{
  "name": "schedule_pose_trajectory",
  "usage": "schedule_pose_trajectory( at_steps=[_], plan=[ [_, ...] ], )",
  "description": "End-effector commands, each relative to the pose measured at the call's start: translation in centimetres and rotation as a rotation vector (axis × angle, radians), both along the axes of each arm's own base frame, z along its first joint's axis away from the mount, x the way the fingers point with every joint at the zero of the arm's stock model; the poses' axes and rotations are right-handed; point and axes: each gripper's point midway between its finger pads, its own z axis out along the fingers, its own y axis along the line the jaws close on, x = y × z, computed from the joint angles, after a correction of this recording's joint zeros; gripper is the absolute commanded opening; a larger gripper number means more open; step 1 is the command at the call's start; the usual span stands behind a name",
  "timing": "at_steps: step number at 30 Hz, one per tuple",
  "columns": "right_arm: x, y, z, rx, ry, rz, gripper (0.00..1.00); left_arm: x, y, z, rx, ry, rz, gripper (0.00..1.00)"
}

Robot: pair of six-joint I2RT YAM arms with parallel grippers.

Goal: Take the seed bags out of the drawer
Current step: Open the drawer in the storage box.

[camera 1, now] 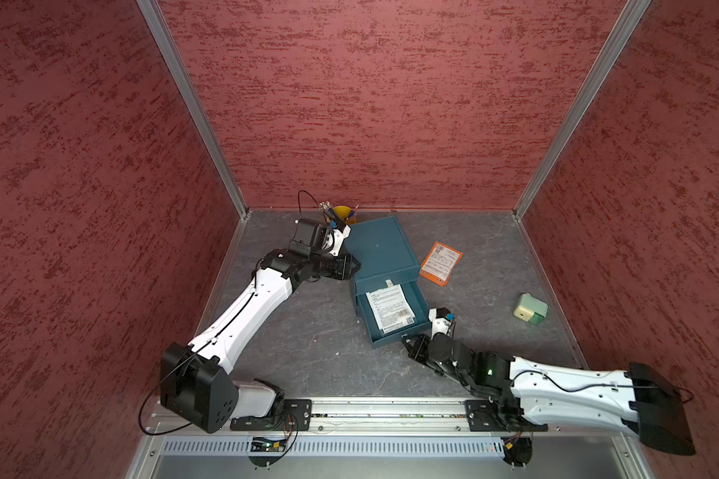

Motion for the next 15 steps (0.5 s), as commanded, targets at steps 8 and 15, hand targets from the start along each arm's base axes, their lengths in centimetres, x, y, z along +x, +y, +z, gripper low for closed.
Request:
schedule_pose_trajectory(
  at_steps=[8,15],
  plan=[
    [-0.22,-0.16,0.63,-0.013,0.006,-0.024,0.01,-0.91,1.14,-3.12,0.091,0.099,0.016,0.50],
    [-0.25,-0.18,0.65,-0.024,0.007,-0.020,0.28,-0.97,1.10,-3.15,0.091,0.101,0.014,0.50]
  ],
)
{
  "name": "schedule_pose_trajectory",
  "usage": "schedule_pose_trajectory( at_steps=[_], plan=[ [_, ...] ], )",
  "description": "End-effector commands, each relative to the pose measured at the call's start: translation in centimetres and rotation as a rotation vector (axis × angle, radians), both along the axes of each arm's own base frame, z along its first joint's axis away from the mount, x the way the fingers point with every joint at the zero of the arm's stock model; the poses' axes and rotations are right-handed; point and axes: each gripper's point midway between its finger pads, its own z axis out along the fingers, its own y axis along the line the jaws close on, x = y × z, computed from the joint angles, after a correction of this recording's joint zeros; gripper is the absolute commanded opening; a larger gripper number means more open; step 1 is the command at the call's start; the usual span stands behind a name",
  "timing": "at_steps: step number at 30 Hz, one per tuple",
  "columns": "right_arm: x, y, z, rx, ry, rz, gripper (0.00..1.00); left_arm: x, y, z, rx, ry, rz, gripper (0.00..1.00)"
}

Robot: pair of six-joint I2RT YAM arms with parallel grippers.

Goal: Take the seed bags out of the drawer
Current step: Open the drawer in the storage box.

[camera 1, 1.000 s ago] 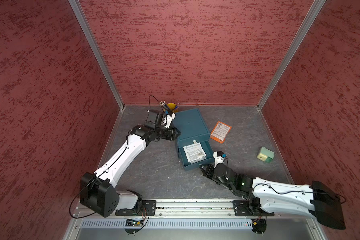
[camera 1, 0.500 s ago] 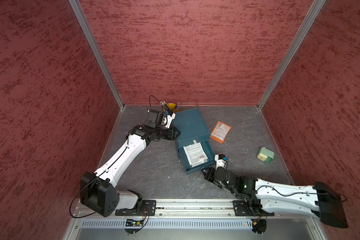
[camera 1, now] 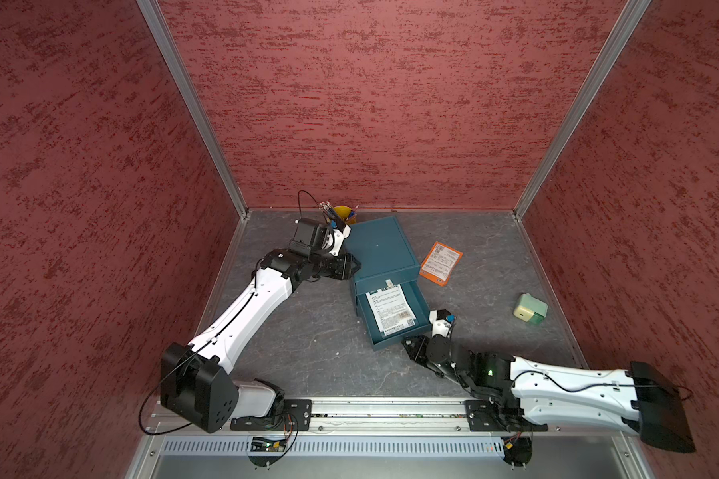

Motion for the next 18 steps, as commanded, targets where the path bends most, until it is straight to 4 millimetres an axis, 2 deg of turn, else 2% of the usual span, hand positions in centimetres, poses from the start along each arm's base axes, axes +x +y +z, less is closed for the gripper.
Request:
schedule_pose_trajectory(
  at_steps=[1,8,18],
  plan=[
    [0.2,0.1,1.0,0.000,-0.015,-0.012,0.30,-0.9,1.1,-3.1,0.091,0.100,0.014,0.50],
    [0.1,-0.1,1.9,-0.030,-0.026,0.004,0.47,-0.9,1.1,-3.0,0.092,0.097,0.013,0.50],
    [-0.4,-1.7,6.3,-0.172,-0.066,0.080,0.72,-0.8,1.0,-2.7,0.084,0.093,0.008,0.50]
  ],
)
